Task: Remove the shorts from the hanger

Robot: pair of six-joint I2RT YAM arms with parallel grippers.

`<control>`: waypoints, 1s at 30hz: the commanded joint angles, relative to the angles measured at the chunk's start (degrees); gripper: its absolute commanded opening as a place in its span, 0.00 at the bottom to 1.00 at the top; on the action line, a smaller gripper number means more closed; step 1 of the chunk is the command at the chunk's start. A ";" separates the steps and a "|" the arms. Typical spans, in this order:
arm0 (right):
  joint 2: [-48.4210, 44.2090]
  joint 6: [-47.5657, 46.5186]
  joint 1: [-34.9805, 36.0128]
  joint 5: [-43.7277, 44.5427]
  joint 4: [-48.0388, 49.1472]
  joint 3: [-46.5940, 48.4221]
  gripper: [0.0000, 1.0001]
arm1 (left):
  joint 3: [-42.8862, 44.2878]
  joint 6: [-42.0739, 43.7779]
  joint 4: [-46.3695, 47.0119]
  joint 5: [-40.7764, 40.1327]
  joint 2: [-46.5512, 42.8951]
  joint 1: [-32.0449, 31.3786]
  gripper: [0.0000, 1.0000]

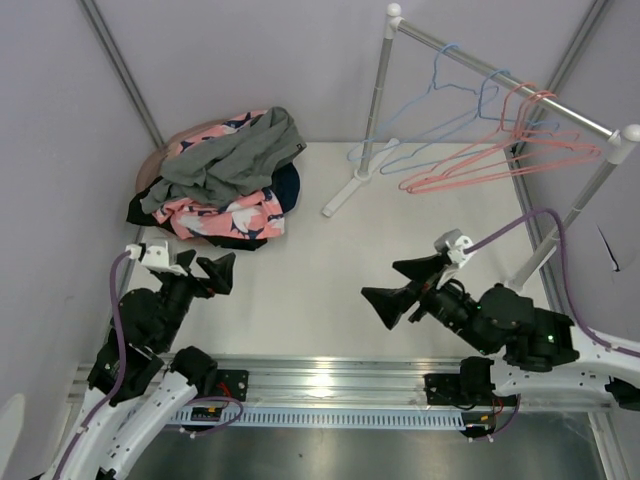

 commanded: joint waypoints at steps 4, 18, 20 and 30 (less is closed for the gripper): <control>-14.89 0.18 0.60 7.33 -4.50 -4.97 0.99 | 0.13 -0.66 0.87 5.77 1.36 -0.24 0.99; -30.05 18.80 0.78 24.04 -26.81 -3.75 0.99 | -0.22 0.05 1.22 8.42 2.94 -0.24 0.99; -30.75 21.80 0.77 22.28 -28.84 -3.57 1.00 | -0.22 0.05 1.13 8.42 3.12 -0.15 0.99; -31.63 15.57 -1.24 20.68 -32.62 3.28 0.99 | -0.22 0.05 1.22 8.33 4.00 -0.24 0.99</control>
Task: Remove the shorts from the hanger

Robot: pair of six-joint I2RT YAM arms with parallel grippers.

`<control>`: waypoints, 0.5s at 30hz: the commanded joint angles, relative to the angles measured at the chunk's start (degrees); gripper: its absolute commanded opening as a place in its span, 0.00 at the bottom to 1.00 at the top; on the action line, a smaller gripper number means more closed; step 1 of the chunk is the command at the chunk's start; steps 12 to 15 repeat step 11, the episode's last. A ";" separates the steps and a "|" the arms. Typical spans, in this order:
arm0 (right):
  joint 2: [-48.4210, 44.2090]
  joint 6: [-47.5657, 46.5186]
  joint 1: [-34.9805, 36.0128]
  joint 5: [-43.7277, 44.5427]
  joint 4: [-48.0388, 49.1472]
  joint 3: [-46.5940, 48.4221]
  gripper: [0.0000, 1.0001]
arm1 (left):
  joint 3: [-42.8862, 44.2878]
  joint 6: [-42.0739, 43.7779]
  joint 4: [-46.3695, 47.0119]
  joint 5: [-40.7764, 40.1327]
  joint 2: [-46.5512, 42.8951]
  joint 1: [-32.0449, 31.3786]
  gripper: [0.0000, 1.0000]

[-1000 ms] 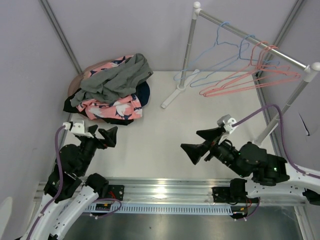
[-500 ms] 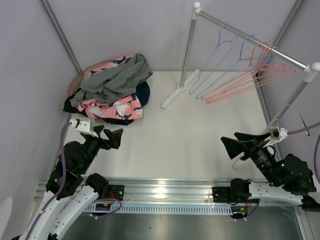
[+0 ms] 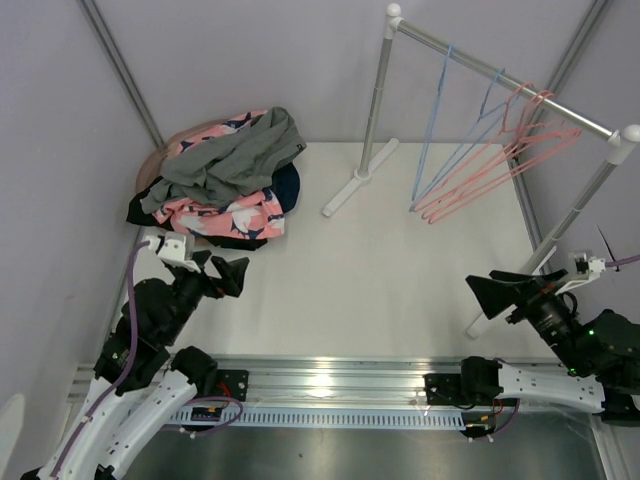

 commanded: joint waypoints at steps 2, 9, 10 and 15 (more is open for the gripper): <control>-3.12 0.02 -1.73 2.83 -3.52 3.22 0.99 | 0.13 0.33 1.17 1.49 1.02 -0.24 0.99; -2.68 -4.80 -5.59 -2.61 0.87 0.49 0.99 | 0.31 0.07 0.82 0.44 1.90 -0.24 0.99; -2.77 -5.33 -6.29 -3.74 1.49 0.23 0.99 | 0.31 -0.02 0.74 0.35 2.08 -0.24 0.99; -2.60 -5.60 -7.00 -4.19 1.84 0.05 0.99 | 0.31 -0.11 0.65 0.17 2.17 -0.24 0.99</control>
